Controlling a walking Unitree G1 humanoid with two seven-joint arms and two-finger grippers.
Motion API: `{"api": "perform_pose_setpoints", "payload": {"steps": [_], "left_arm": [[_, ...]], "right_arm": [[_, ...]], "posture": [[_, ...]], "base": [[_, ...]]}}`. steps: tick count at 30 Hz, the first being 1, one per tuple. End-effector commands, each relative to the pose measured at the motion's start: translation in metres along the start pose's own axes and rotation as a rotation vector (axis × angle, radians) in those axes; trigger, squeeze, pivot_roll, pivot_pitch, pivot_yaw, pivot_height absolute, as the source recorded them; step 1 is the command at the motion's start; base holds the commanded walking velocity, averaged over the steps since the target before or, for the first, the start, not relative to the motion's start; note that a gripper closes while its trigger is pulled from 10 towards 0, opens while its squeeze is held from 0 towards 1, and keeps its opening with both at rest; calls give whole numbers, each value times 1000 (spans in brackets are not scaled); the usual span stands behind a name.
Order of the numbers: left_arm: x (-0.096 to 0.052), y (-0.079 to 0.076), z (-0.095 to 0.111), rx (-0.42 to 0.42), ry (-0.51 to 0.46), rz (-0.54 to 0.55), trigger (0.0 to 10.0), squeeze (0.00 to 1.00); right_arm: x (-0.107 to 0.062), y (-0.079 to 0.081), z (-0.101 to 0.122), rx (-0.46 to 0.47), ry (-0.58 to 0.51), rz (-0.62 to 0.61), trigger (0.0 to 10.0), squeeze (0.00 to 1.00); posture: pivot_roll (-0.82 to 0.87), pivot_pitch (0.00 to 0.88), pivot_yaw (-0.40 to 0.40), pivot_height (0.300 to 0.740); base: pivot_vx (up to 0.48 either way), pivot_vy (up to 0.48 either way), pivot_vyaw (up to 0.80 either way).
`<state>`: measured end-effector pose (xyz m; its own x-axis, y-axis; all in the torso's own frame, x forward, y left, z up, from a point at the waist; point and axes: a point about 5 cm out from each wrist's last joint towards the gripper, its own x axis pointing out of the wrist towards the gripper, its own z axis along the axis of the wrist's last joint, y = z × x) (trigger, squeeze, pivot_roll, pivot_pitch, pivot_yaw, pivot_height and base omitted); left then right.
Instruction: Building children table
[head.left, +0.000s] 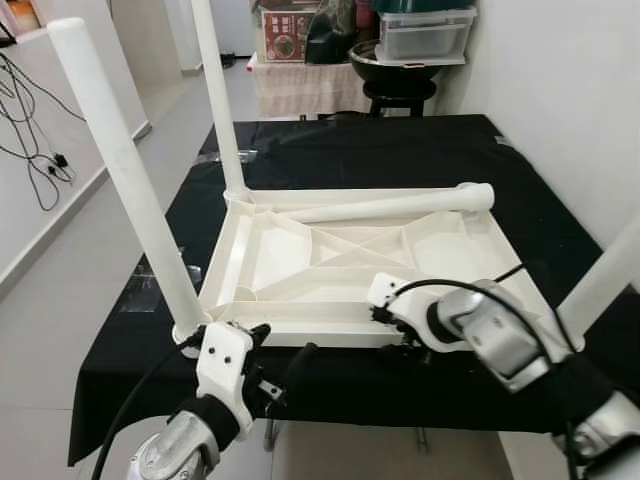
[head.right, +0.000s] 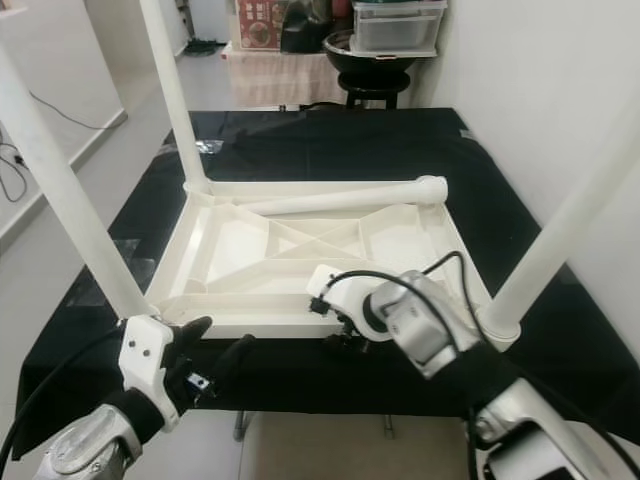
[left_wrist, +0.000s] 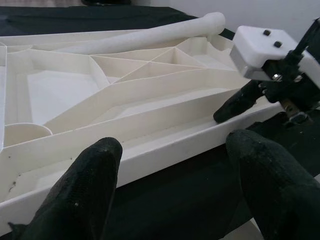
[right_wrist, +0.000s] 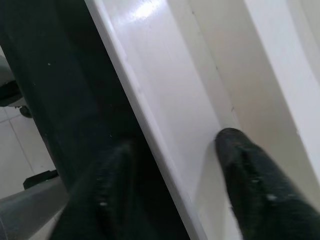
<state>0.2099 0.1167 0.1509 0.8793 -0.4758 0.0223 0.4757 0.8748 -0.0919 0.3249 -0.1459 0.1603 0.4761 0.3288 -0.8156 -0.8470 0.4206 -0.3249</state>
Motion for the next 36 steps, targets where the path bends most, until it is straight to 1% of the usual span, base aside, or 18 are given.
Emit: {"api": "perform_pose_setpoints", "payload": {"steps": [1, 8, 11, 14, 16, 17, 20, 21, 23, 24, 25, 26, 27, 30, 31, 32, 34, 36], "left_arm": [[-1, -1, 3, -6, -14, 4, 10000, 0], [-1, -2, 3, -12, -18, 3, 10000, 0], [-1, -3, 4, -16, -22, 3, 10000, 0], [-1, -3, 4, -17, -23, 2, 10000, 0], [-1, -4, 4, -21, -26, 2, 10000, 0], [-1, -4, 4, -21, -26, 2, 10000, 0], [-2, -5, 4, -24, -27, 1, 10000, 0], [-2, -6, 4, -27, -29, -1, 10000, 0], [-2, -7, 5, -28, -29, -1, 10000, 0], [-2, -8, 4, -30, -30, -1, 10000, 0], [-2, -8, 4, -30, -30, -1, 10000, 0], [-2, -8, 4, -31, -30, -1, 10000, 0], [-2, -9, 4, -32, -29, -1, 10000, 0], [-1, -9, 4, -32, -29, -1, 10000, 0], [-1, -9, 4, -33, -29, -2, 10000, 0], [-1, -10, 3, -33, -28, -2, 10000, 0], [-1, -10, 3, -33, -27, -2, 10000, 0], [-2, -11, 2, -32, -24, -4, 10000, 0]], "right_arm": [[3, 1, 1, -9, 17, -2, 0, 0], [11, 5, 11, 31, 7, -1, 0, 0], [17, 8, 24, 125, -38, 8, 0, 0], [19, 10, 31, 172, -67, 14, 0, 0], [24, 8, 49, 279, -143, -27, 0, 0], [24, 8, 49, 279, -143, -27, 0, 0], [28, 6, 62, 363, -194, -66, 0, 0], [30, -1, 80, 446, -284, -141, 0, 0], [31, -4, 88, 477, -329, -187, 0, 0], [32, -8, 107, 514, -450, -289, 275, 0], [32, -8, 107, 514, -450, -289, 275, 0], [32, -10, 116, 540, -519, -346, 275, 0], [34, -11, 121, 539, -534, -398, 10000, 0], [35, -11, 124, 536, -539, -431, 10000, 0], [36, -11, 130, 544, -556, -472, 10000, 47], [35, -13, 136, 557, -586, -515, 10000, 1000], [34, -13, 144, 572, -625, -531, 10000, 1000], [25, -9, 165, 615, -746, -520, 10000, 1000]], "posture": [[-28, 117, -6, 740], [-28, 123, -12, 740], [-28, 123, -14, 740], [-27, 124, -15, 740], [-25, 127, -17, 740], [-25, 127, -17, 740], [-23, 128, -19, 740], [-15, 132, -25, 740], [-15, 132, -26, 740], [-13, 131, -26, 740], [-13, 131, -26, 740], [-13, 131, -26, 740], [-5, 129, -30, 740], [-4, 128, -30, 740], [-2, 128, -30, 740], [3, 125, -30, 740], [4, 123, -30, 740], [8, 122, -28, 740]], "base": [[0, 0, 0], [0, 0, 0], [0, 0, 0], [0, 0, 0], [0, 0, 0], [0, 0, 0], [0, 0, 0], [0, 0, 0], [0, 0, 0], [0, 0, 0], [0, 0, 0], [0, 0, 0], [0, 0, 0], [0, 0, 0], [0, 0, 0], [0, 0, 0], [0, 0, 0], [0, 0, 0]]}}
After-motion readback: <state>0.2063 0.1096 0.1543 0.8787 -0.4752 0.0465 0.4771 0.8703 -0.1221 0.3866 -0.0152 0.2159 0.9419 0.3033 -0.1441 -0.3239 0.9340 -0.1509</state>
